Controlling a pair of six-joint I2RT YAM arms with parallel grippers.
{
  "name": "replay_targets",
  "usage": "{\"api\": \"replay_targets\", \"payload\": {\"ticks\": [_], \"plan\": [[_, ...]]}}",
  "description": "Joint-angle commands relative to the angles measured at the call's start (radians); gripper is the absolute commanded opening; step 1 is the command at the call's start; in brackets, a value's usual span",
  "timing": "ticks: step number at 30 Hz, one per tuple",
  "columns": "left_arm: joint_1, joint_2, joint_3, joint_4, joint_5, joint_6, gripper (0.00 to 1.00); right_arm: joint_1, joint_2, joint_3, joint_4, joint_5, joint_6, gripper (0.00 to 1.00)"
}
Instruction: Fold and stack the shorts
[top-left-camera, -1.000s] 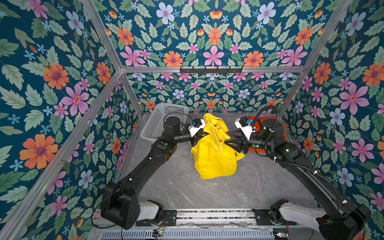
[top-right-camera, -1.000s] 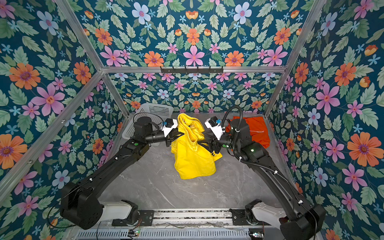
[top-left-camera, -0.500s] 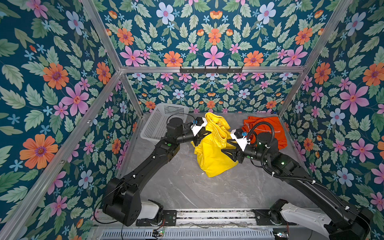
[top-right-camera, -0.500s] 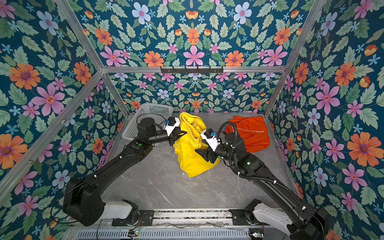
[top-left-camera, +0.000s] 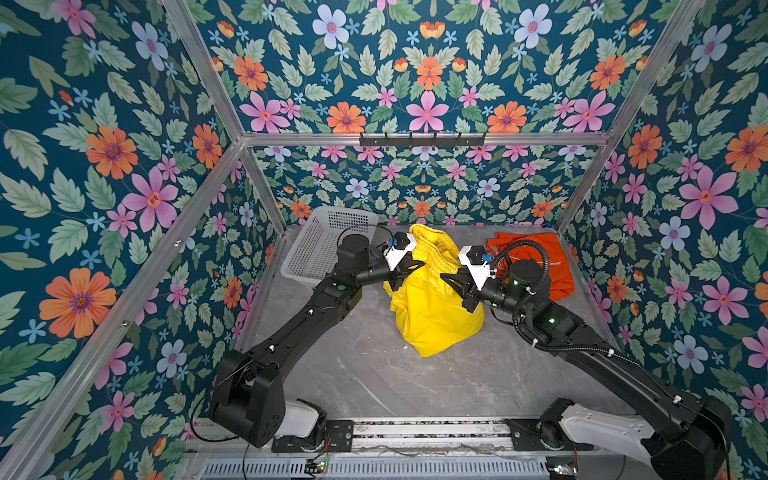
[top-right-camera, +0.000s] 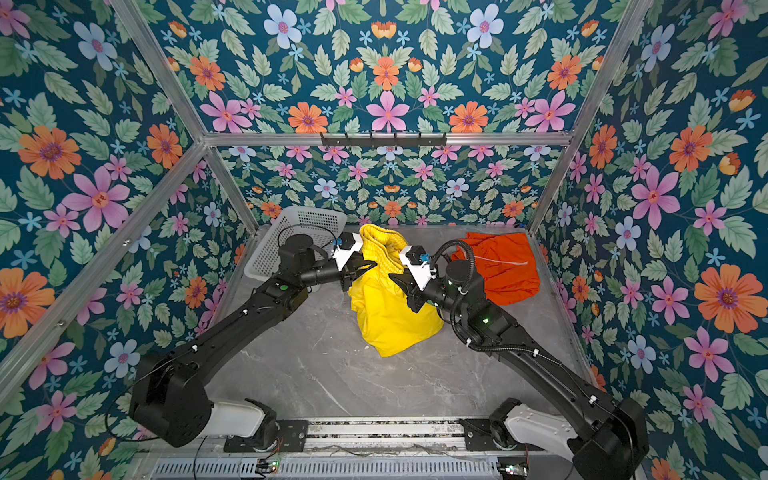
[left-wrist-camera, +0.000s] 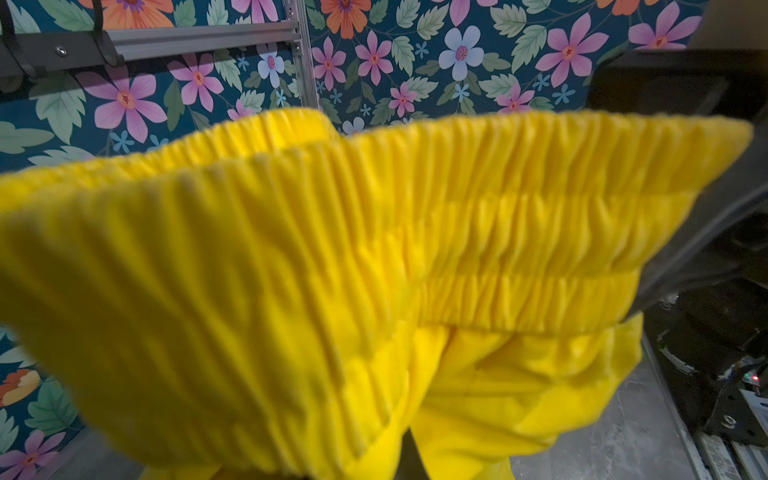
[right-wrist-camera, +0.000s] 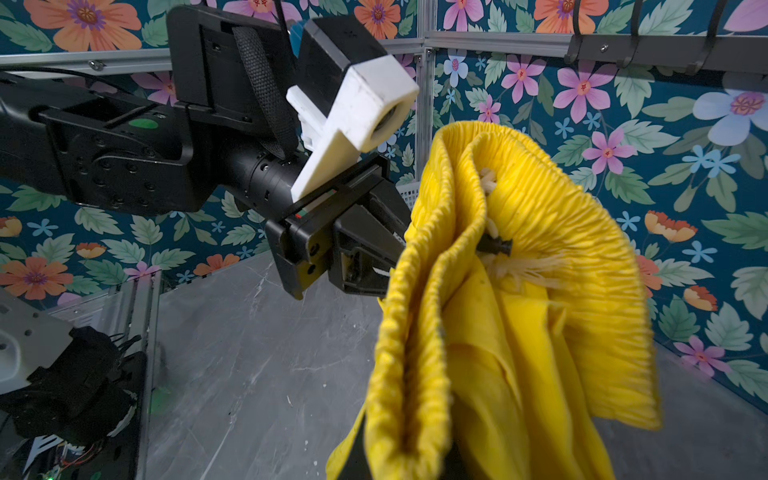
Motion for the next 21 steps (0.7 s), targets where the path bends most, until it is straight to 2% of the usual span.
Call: {"api": "replay_targets", "payload": {"ticks": [1,3,6,11,15,21], "plan": [[0.001,0.017,0.034,-0.063,-0.150,-0.053,0.27,-0.021,-0.001,0.043,-0.058,0.041,-0.042,0.00],[0.005,0.034,0.061,-0.130,-0.261,-0.075,0.46,-0.071,0.000,0.092,-0.169,0.043,-0.050,0.00],[0.020,0.073,0.112,-0.236,-0.403,-0.115,0.55,-0.146,-0.010,0.129,-0.300,0.036,-0.048,0.00],[0.065,0.166,0.181,-0.364,-0.550,-0.242,0.63,-0.170,-0.032,0.090,-0.420,0.007,-0.130,0.00],[0.119,0.297,0.280,-0.507,-0.678,-0.328,0.65,-0.170,-0.040,0.044,-0.414,-0.083,-0.101,0.00],[0.173,0.503,0.452,-0.652,-0.789,-0.351,0.68,-0.170,-0.044,-0.003,-0.356,-0.133,-0.045,0.00]]}}
